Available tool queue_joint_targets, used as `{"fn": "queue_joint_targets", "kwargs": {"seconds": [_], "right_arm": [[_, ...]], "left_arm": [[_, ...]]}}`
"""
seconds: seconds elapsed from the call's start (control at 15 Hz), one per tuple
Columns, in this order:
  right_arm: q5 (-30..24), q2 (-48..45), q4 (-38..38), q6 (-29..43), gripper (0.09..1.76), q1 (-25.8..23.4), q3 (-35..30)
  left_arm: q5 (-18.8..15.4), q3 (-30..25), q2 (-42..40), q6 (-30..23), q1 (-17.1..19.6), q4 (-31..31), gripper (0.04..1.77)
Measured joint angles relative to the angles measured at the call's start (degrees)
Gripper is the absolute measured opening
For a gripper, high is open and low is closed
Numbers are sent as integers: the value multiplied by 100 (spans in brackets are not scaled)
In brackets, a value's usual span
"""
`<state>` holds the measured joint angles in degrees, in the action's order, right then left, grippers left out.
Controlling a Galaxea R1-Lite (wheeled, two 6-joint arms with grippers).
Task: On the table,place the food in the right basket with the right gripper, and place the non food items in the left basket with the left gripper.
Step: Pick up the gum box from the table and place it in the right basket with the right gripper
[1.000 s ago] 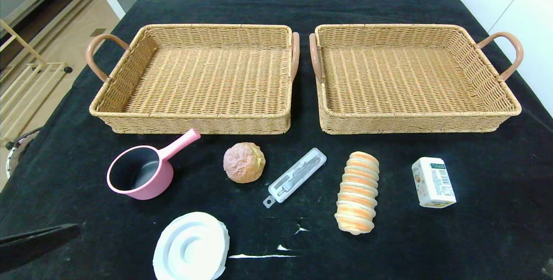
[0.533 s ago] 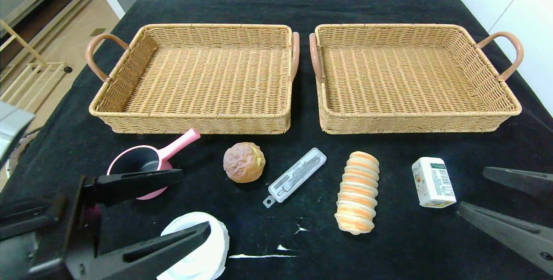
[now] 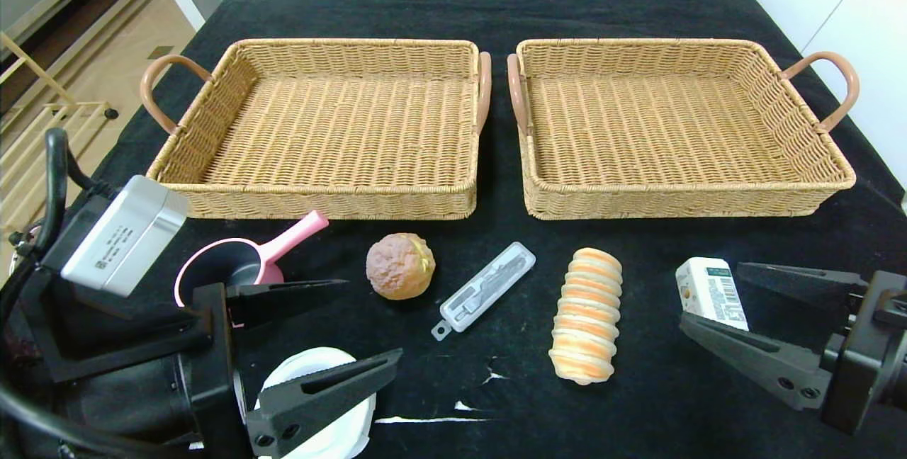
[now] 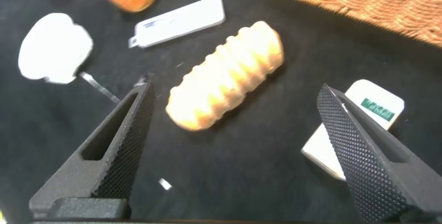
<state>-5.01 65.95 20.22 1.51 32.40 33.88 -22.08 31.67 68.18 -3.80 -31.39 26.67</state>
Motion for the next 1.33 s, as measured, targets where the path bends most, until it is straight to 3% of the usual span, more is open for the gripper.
{"fn": "queue_joint_targets", "kwargs": {"seconds": [0.33,0.4,0.6,0.93,1.13,1.33], "right_arm": [[96,87,-20,11,171,-66,10],[397,98,-77,11,171,-95,57],[1022,128,-1423,24,171,-212,501],[1694,386,-3833,173,171,-496,1979],[1852,869,-4597,385,171,-622,2720],[2063,1418,-4792,851,171,-667,3152]], "left_arm": [[-2,-63,-93,122,57,-5,172],[-2,-63,-132,133,78,-20,172],[-2,-50,-250,133,102,-49,172],[-2,-39,-306,119,140,-82,172],[4,-39,-319,108,151,-83,172],[4,-33,-319,100,151,-127,172]]}}
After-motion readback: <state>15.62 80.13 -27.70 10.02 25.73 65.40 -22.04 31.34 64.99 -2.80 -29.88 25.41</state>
